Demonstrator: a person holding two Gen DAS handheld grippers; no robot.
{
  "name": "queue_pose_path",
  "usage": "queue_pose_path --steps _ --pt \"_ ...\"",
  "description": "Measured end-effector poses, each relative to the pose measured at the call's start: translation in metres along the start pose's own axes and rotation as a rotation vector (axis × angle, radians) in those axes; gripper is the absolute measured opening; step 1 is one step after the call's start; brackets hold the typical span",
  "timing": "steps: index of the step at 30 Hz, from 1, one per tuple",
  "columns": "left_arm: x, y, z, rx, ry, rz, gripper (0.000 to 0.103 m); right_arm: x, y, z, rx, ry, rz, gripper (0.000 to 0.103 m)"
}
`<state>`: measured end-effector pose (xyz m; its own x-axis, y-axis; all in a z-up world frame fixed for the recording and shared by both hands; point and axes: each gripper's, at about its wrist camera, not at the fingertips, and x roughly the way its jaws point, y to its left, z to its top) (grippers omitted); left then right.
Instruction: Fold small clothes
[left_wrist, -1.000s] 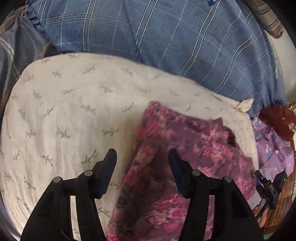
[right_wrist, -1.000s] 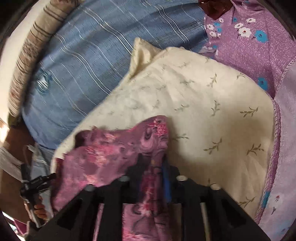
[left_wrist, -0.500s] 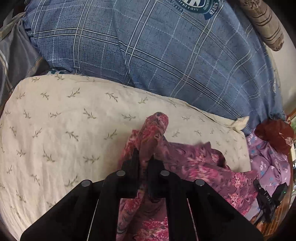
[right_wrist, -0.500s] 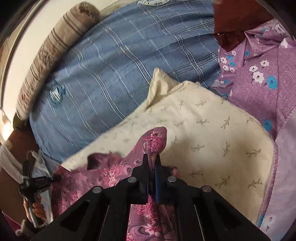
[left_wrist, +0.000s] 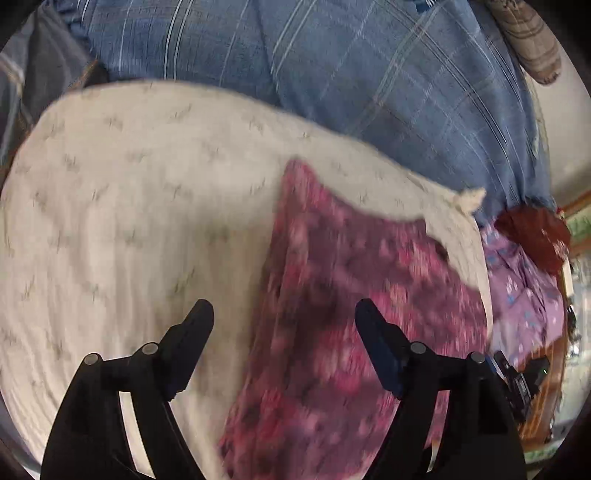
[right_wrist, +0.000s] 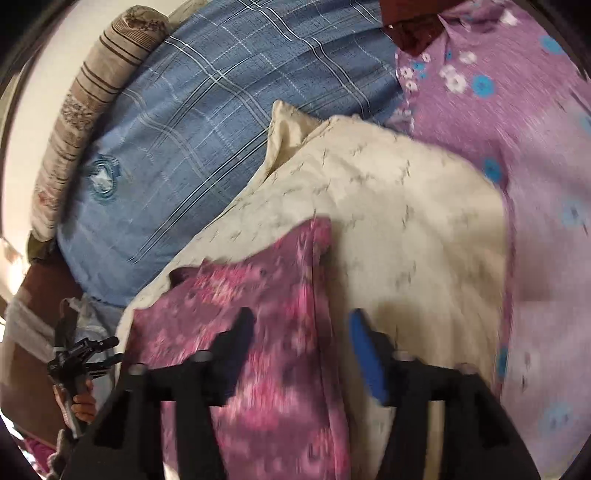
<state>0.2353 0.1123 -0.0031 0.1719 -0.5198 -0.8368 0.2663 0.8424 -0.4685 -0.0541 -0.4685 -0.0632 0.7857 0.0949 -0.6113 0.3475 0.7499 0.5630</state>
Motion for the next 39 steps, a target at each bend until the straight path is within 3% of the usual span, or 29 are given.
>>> queue_pose_path --steps 4,6,8,10,11,12,13,14,16,18,19,21,23,25,28,29,32,34,36,39 --pt "0.012 0.015 -0.039 -0.035 0.117 -0.042 0.079 -0.006 -0.02 -0.039 0.039 0.073 0.038 0.066" --pt "0.012 0.008 -0.051 0.006 0.081 -0.024 0.084 0.001 -0.027 -0.057 0.06 0.107 0.077 0.066" --pt "0.015 -0.007 -0.055 0.026 0.109 -0.051 0.084 0.008 -0.023 -0.068 0.053 0.13 0.145 0.066" --pt "0.025 -0.023 -0.059 0.03 0.137 -0.093 0.084 0.016 -0.008 -0.074 0.008 0.175 0.248 0.056" --pt "0.026 -0.031 -0.064 0.056 0.116 -0.057 0.084 0.019 0.002 -0.076 -0.033 0.175 0.253 0.053" --pt "0.026 -0.034 -0.065 0.072 0.099 -0.034 0.084 0.021 0.008 -0.076 -0.077 0.161 0.213 0.05" --pt "0.025 -0.035 -0.068 0.074 0.08 -0.019 0.082 0.027 0.012 -0.075 -0.122 0.16 0.147 0.036" --pt "0.023 -0.036 -0.072 0.064 0.063 -0.012 0.078 0.033 0.01 -0.073 -0.112 0.171 0.115 0.022" --pt "0.016 -0.033 -0.078 0.008 0.057 -0.04 0.042 0.034 0.005 -0.066 -0.059 0.187 0.136 0.016" --pt "0.001 -0.025 -0.087 -0.078 0.07 -0.138 0.024 0.023 0.014 -0.057 -0.104 0.184 0.142 0.013" --pt "-0.005 -0.025 -0.093 -0.096 0.072 -0.17 0.022 0.012 0.022 -0.05 -0.142 0.167 0.155 0.013" --pt "-0.011 -0.031 -0.108 -0.092 0.075 -0.181 0.022 -0.012 0.039 -0.034 -0.228 0.128 0.166 0.013" --pt "-0.002 -0.032 -0.12 -0.076 0.083 -0.119 0.022 -0.022 0.041 -0.023 -0.288 0.105 0.123 0.013" --pt "0.013 -0.026 -0.128 -0.095 0.107 -0.088 0.025 -0.004 0.026 -0.022 -0.285 0.154 0.022 0.013" --pt "0.008 -0.014 -0.133 -0.153 0.102 -0.122 0.027 0.033 0.009 -0.042 -0.265 0.259 -0.086 0.017" --pt "0.002 -0.014 -0.133 -0.138 0.09 -0.114 0.027 0.027 0.01 -0.045 -0.258 0.218 -0.078 0.025" --pt "-0.031 -0.019 -0.133 -0.054 0.007 -0.083 0.03 0.002 0.02 -0.039 -0.258 0.152 -0.102 0.03" --pt "-0.052 -0.025 -0.13 -0.027 -0.069 -0.099 0.049 -0.024 0.027 -0.03 -0.254 0.059 -0.115 0.03" --pt "-0.064 -0.037 -0.124 -0.026 -0.131 -0.125 0.06 -0.044 0.041 -0.02 -0.262 -0.035 -0.069 0.03" --pt "-0.055 -0.062 -0.116 0.005 -0.151 -0.147 0.06 -0.046 0.076 -0.022 -0.294 -0.081 0.075 0.03"
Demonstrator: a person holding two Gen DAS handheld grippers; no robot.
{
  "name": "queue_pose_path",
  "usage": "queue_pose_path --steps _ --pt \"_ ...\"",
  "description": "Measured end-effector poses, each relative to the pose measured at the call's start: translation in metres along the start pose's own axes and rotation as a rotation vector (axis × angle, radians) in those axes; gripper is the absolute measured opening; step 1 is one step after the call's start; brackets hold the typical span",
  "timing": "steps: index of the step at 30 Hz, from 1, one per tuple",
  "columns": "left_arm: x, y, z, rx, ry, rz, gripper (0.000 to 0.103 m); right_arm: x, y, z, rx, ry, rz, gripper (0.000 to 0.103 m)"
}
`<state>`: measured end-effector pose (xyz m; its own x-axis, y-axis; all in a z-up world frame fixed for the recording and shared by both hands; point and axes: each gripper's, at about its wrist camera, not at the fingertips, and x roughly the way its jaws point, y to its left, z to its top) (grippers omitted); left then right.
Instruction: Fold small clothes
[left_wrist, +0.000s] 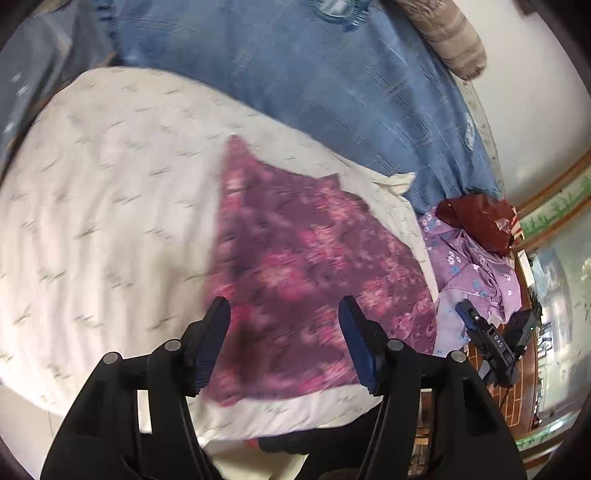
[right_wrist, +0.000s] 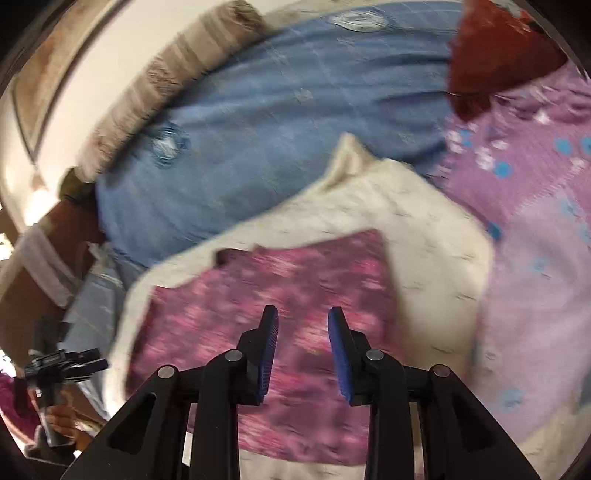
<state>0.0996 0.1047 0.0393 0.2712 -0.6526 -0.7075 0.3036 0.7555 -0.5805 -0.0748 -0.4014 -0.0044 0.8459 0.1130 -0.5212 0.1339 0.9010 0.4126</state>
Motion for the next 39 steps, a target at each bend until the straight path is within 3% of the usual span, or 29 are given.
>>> queue_pose_path --steps 5,7,9,10,12,14,22,26,36,39 --pt "0.061 -0.019 0.003 0.056 0.079 0.07 0.06 0.059 0.031 -0.007 -0.022 0.054 0.053 0.03" --pt "0.083 -0.012 -0.002 0.071 0.115 0.151 0.06 0.088 0.029 -0.02 -0.02 0.095 0.015 0.03" --pt "0.098 -0.005 -0.005 0.073 0.11 0.166 0.059 0.111 0.013 -0.037 -0.001 0.184 -0.063 0.027" --pt "0.096 -0.007 -0.006 0.081 0.089 0.159 0.06 0.116 0.004 -0.044 0.019 0.208 -0.052 0.024" --pt "0.096 -0.009 -0.006 0.094 0.092 0.163 0.06 0.11 -0.005 -0.05 0.059 0.14 0.01 0.023" --pt "0.097 -0.01 -0.006 0.098 0.091 0.164 0.06 0.109 -0.008 -0.05 0.08 0.142 0.023 0.023" --pt "0.096 -0.012 -0.006 0.087 0.093 0.167 0.061 0.108 0.008 -0.044 0.05 0.165 -0.052 0.026" --pt "0.088 -0.01 -0.006 0.059 0.093 0.149 0.061 0.094 0.02 -0.043 0.04 0.156 -0.061 0.043" --pt "0.056 -0.022 -0.014 0.098 0.027 0.171 0.061 0.065 0.07 -0.06 -0.084 0.154 -0.057 0.044" --pt "0.047 -0.028 -0.016 0.123 0.005 0.179 0.061 0.064 0.08 -0.065 -0.103 0.162 -0.06 0.05"
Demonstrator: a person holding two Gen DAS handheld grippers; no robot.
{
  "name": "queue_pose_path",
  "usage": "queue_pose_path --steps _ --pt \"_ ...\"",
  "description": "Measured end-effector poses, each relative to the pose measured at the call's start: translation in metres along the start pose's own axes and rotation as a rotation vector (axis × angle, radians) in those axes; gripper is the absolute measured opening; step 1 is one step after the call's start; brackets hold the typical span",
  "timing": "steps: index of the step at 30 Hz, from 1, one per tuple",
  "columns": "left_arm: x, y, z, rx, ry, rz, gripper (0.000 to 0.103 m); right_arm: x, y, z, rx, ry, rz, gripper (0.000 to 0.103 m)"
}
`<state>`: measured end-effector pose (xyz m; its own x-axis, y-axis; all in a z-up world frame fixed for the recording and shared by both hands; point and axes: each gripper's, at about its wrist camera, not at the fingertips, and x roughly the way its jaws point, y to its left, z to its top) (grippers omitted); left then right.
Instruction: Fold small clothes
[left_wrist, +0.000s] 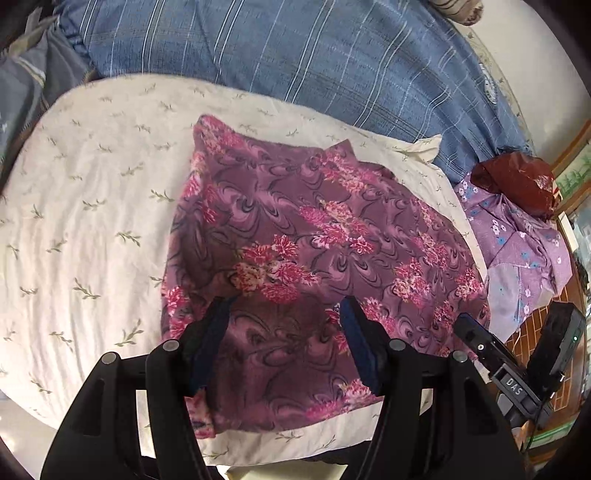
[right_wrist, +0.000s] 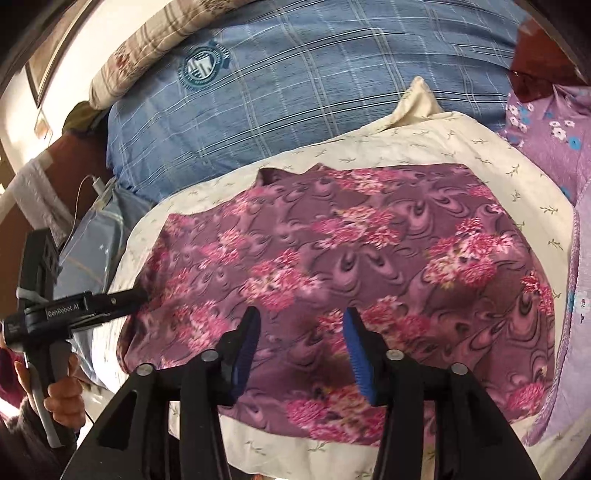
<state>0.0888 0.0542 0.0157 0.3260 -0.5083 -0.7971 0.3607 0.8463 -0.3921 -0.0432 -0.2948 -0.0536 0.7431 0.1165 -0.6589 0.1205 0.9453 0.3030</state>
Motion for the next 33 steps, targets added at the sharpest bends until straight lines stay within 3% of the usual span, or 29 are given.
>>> queue_pose_path --steps 5,8,10,13,17,21,25,27,33 --pt "-0.02 0.01 0.009 0.01 -0.036 -0.021 0.062 0.005 0.021 -0.005 -0.064 0.024 -0.026 0.056" --pt "-0.031 0.04 0.026 -0.075 -0.049 -0.057 0.07 0.005 0.041 -0.013 -0.137 0.019 -0.041 0.071" --pt "-0.032 0.062 0.038 -0.133 -0.053 -0.053 0.071 0.004 0.058 -0.02 -0.201 0.007 -0.034 0.071" --pt "-0.015 0.089 0.054 -0.201 0.01 -0.056 0.071 0.007 0.088 -0.035 -0.334 -0.013 -0.039 0.076" --pt "0.022 0.109 0.07 -0.294 0.108 -0.134 0.071 0.019 0.117 -0.055 -0.484 -0.027 -0.064 0.077" --pt "0.052 0.103 0.086 -0.312 0.156 -0.181 0.071 0.021 0.112 -0.056 -0.475 -0.028 -0.081 0.077" --pt "0.09 0.078 0.092 -0.274 0.263 -0.226 0.071 0.015 0.094 -0.054 -0.424 -0.031 -0.103 0.077" --pt "0.094 0.063 0.093 -0.223 0.247 -0.199 0.082 0.013 0.09 -0.057 -0.431 -0.039 -0.113 0.077" --pt "0.096 0.05 0.095 -0.201 0.257 -0.215 0.083 0.022 0.104 -0.079 -0.57 -0.045 -0.146 0.077"
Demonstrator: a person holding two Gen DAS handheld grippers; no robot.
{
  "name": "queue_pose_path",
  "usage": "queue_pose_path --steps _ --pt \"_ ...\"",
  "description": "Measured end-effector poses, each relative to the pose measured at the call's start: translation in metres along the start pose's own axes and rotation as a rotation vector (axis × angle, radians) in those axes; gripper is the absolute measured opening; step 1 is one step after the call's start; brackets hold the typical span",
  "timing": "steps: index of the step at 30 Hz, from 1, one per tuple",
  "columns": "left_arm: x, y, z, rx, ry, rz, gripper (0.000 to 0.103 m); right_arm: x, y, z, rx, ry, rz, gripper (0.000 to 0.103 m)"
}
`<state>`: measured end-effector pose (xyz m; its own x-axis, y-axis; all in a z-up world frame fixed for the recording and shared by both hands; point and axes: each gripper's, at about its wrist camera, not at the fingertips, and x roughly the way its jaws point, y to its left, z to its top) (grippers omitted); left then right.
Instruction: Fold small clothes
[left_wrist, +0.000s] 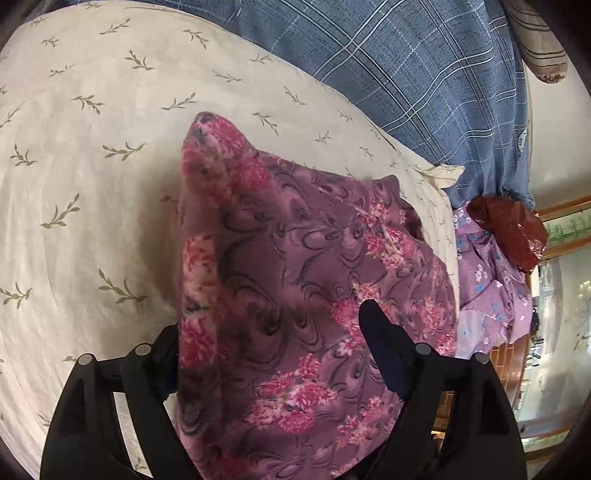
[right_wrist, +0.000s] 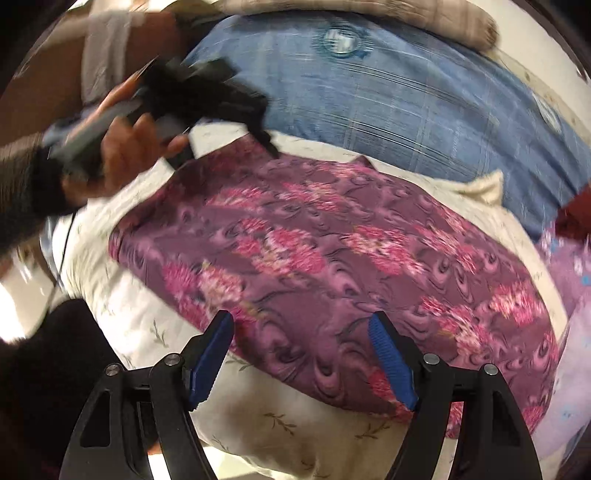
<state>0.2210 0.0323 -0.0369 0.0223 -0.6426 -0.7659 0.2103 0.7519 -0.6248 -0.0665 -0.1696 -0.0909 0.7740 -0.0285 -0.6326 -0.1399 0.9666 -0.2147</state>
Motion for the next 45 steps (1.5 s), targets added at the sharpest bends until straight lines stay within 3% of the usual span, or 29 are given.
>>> queue_pose_path --steps 3,9,13,17,21,23,25,27,29,31,37,41,45 --pt "-0.004 0.003 -0.002 -0.021 0.012 -0.035 0.083 0.011 0.017 -0.004 -0.088 0.011 -0.016 0.077" --pt "-0.001 0.001 -0.003 -0.045 0.009 -0.004 0.083 0.021 0.031 -0.012 -0.2 0.015 -0.081 0.078" --pt "-0.002 0.0 -0.006 -0.045 0.002 0.009 0.083 0.009 0.035 -0.013 -0.257 -0.049 -0.13 0.078" --pt "-0.003 0.002 -0.009 -0.043 0.001 -0.002 0.083 -0.01 -0.014 -0.002 -0.017 -0.11 -0.075 0.078" --pt "-0.002 0.003 -0.02 -0.057 0.002 -0.025 0.083 -0.009 -0.079 0.007 0.217 -0.157 -0.191 0.078" --pt "-0.001 0.003 -0.03 -0.069 0.001 -0.038 0.078 0.009 -0.098 0.003 0.235 -0.125 -0.248 0.078" --pt "-0.002 0.001 -0.038 -0.071 -0.006 -0.048 0.058 0.046 -0.113 -0.011 0.245 0.013 -0.269 0.078" --pt "-0.007 -0.004 -0.044 -0.087 -0.014 -0.055 0.037 0.047 -0.123 -0.014 0.3 -0.02 -0.231 0.084" --pt "-0.015 -0.013 -0.046 -0.109 -0.025 -0.074 0.025 0.051 -0.128 -0.016 0.327 -0.012 -0.224 0.09" --pt "-0.023 -0.028 -0.048 -0.105 -0.026 -0.118 0.016 0.051 -0.13 -0.017 0.338 -0.013 -0.224 0.092" --pt "-0.023 -0.124 -0.05 0.033 -0.021 -0.128 0.016 0.05 -0.136 -0.018 0.368 -0.016 -0.194 0.094" --pt "0.016 -0.195 -0.046 0.135 0.055 -0.138 0.016 0.029 -0.151 -0.03 0.417 -0.007 -0.154 0.091" --pt "0.079 -0.268 -0.046 0.205 0.17 -0.229 0.013 -0.026 -0.163 -0.065 0.397 -0.078 -0.266 0.093"
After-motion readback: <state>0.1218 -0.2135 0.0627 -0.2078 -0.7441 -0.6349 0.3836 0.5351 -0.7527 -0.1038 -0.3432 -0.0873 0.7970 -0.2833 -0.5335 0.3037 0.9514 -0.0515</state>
